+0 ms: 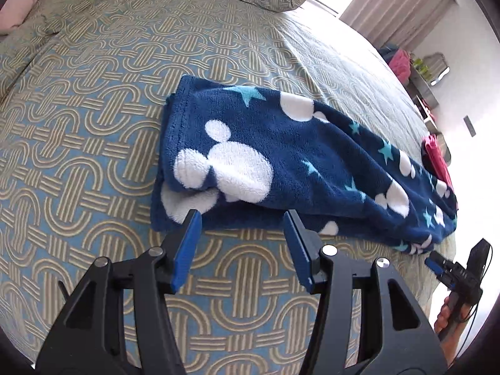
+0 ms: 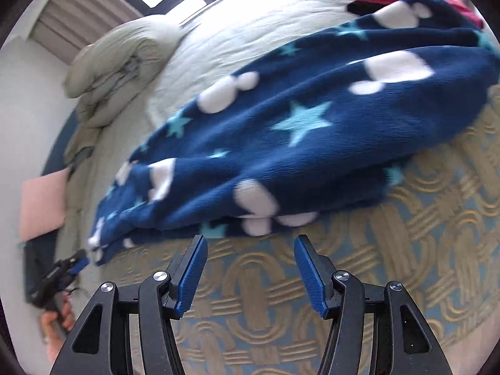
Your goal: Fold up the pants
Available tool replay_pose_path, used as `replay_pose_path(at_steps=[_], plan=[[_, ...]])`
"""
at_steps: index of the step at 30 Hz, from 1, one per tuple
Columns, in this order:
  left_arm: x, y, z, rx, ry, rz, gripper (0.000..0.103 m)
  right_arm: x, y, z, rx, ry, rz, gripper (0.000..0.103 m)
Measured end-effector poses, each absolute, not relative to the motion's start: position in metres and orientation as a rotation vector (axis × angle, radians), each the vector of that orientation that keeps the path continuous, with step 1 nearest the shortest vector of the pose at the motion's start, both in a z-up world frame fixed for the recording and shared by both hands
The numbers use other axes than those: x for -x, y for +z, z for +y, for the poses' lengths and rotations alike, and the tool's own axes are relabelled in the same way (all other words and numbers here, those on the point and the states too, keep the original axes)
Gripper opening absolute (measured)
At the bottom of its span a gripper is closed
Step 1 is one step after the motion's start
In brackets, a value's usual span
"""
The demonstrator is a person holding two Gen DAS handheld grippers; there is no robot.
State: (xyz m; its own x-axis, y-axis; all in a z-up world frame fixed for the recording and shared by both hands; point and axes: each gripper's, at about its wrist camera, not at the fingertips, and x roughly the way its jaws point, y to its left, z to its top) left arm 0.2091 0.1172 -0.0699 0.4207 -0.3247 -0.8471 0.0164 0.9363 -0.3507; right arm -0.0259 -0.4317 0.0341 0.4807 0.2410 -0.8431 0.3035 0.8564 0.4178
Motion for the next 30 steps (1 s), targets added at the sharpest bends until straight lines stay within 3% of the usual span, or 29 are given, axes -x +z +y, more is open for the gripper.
replay_pose_path(at_steps=[6, 19, 20, 21, 30], plan=[[-0.204, -0.082, 0.127, 0.462, -0.119, 1.141, 0.056, 0.033, 0.025, -0.432, -0.311, -0.320, 1.094, 0.059], [-0.201, -0.090, 0.109, 0.424, -0.130, 1.169, 0.056, 0.027, 0.007, -0.459, -0.394, -0.405, 0.900, 0.058], [-0.202, -0.091, 0.109, 0.434, -0.133, 1.171, 0.056, 0.024, 0.007, -0.461, -0.404, -0.411, 0.889, 0.049], [-0.203, -0.092, 0.110, 0.447, -0.135, 1.173, 0.056, 0.023, 0.007, -0.463, -0.426, -0.405, 0.891, 0.010], [-0.214, -0.106, 0.127, 0.591, -0.115, 1.196, 0.056, 0.057, 0.043, -0.493, -0.601, -0.240, 0.871, 0.009]])
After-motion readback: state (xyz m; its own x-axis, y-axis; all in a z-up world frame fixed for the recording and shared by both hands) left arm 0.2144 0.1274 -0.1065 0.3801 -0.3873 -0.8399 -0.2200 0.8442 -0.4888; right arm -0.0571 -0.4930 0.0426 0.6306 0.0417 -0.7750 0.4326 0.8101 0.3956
